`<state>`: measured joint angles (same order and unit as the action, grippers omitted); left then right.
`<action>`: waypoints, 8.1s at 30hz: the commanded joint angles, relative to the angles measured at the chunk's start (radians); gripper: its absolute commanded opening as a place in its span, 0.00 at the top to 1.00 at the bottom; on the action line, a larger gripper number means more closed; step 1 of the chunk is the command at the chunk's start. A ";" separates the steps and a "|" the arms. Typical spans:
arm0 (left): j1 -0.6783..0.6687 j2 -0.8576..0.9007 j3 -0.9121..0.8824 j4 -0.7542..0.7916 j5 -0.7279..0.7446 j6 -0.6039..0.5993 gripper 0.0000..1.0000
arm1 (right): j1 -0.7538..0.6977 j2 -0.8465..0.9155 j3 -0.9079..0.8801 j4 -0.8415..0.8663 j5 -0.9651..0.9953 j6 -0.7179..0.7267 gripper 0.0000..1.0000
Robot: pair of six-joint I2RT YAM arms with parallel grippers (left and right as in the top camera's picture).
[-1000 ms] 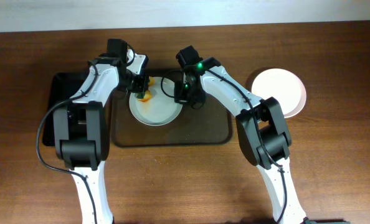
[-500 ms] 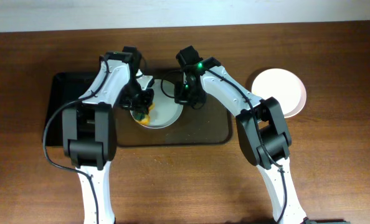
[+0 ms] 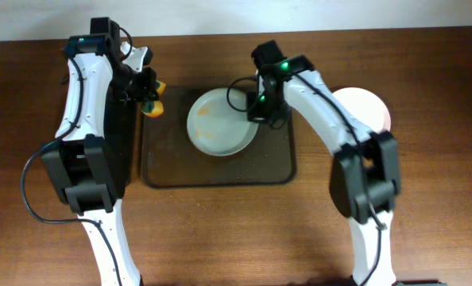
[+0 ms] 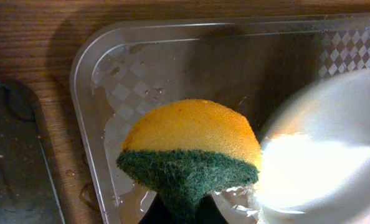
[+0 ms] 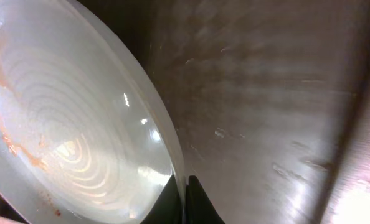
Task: Clean dirty plates on tray and stack at the side
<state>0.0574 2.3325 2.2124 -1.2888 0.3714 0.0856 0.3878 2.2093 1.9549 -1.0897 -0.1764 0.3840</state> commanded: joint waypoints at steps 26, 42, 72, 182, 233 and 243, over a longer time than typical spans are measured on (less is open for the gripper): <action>-0.003 -0.003 0.014 0.024 0.025 -0.006 0.99 | 0.442 -0.245 0.008 -0.215 1.285 0.317 0.96; -0.004 -0.003 0.014 0.044 0.025 -0.006 0.99 | -0.513 -0.233 -0.017 -0.164 0.198 0.012 0.96; 0.077 -0.106 -0.017 -0.083 -0.628 -0.165 0.99 | -0.399 -0.438 -0.413 0.137 -0.061 -0.040 0.02; -0.099 -1.455 -1.467 1.014 -0.519 -0.070 0.01 | -0.328 -2.206 -1.949 1.015 0.135 -0.325 0.02; -0.009 -2.327 -2.203 1.219 -0.507 0.010 0.01 | -0.328 -2.204 -1.949 1.015 0.135 -0.325 0.02; -0.009 -2.327 -2.203 1.219 -0.507 0.010 0.01 | -0.328 -2.204 -1.949 1.015 0.135 -0.324 0.02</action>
<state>0.0463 0.0147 0.0147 -0.0711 -0.1390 0.0761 0.0505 0.0101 0.0128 -0.0734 -0.0429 0.0666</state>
